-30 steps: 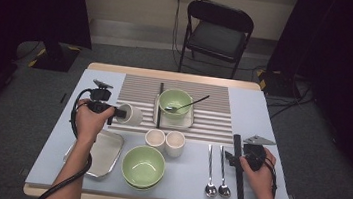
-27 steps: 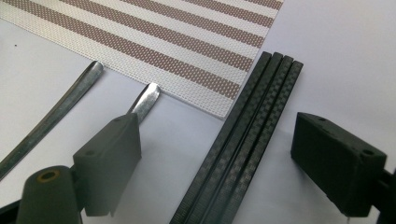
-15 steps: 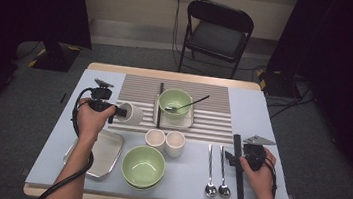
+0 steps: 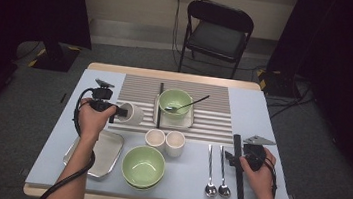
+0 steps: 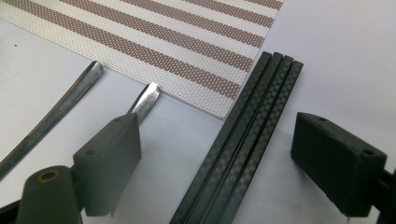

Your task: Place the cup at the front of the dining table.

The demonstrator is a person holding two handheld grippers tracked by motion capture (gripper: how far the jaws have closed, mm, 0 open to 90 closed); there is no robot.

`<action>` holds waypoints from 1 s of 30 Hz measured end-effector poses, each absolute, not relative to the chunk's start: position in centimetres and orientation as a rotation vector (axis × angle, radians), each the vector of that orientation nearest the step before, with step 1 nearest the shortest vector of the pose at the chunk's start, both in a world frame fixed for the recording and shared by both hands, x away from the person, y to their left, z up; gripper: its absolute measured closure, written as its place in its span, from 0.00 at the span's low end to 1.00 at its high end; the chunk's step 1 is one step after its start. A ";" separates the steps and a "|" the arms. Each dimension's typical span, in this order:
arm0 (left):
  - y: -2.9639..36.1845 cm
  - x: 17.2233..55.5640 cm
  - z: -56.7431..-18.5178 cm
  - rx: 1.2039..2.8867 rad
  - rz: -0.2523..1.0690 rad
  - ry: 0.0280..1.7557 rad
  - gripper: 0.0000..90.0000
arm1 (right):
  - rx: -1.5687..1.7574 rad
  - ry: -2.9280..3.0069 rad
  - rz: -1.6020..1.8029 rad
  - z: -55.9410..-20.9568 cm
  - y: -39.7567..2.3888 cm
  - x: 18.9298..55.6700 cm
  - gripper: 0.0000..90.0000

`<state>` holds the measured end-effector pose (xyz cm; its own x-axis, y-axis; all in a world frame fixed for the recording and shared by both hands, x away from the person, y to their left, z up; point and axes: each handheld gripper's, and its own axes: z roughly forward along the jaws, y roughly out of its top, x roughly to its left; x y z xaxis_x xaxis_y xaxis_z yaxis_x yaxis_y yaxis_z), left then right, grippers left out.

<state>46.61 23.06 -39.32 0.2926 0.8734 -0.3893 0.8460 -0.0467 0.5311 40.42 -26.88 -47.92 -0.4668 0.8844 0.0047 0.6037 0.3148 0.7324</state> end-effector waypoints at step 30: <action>22.8 47.7 -40.4 1.862 0.040 1.556 0.91 | 1.320 2.188 0.955 -47.9 -26.9 40.4 0.17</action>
<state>47.71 22.81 -40.41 0.2780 0.8742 -0.3980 0.8529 -0.0340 0.5210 40.43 -26.89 -47.93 -0.4669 0.8843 0.0025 0.6028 0.3163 0.7325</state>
